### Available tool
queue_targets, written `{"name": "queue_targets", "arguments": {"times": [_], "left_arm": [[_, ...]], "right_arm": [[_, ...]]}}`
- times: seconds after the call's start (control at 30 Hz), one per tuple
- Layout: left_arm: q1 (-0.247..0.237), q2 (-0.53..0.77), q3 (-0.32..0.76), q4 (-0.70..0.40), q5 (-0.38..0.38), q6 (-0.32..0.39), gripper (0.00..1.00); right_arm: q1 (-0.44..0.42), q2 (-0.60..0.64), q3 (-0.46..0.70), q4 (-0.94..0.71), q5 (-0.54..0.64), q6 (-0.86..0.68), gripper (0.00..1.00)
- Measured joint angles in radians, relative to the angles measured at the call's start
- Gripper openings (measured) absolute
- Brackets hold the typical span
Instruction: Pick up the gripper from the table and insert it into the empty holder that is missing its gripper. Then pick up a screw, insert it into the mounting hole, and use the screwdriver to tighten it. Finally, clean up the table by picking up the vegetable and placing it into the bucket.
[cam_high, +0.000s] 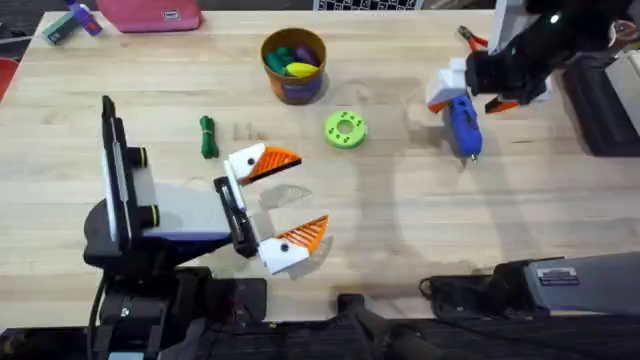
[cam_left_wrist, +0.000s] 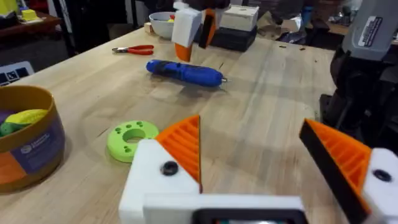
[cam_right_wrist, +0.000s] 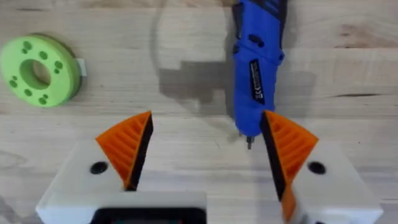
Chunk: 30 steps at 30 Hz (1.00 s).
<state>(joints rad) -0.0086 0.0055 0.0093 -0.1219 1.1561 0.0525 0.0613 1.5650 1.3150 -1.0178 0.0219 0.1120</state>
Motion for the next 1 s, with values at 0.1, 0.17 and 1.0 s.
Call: {"name": "queue_targets", "arguments": {"times": [0.1, 0.17, 1.0], "left_arm": [[0.000, 0.000, 0.000, 0.000, 0.000, 0.000, 0.750], [0.000, 0.000, 0.000, 0.000, 0.000, 0.000, 0.435], [0.000, 0.000, 0.000, 0.000, 0.000, 0.004, 0.009]], "right_arm": [[-0.017, 0.002, -0.034, 0.032, 0.000, 0.000, 0.992], [-0.037, 0.002, -0.043, 0.049, 0.000, 0.000, 0.992], [-0.143, 0.268, -0.020, 0.285, 0.020, -0.241, 0.994]]}}
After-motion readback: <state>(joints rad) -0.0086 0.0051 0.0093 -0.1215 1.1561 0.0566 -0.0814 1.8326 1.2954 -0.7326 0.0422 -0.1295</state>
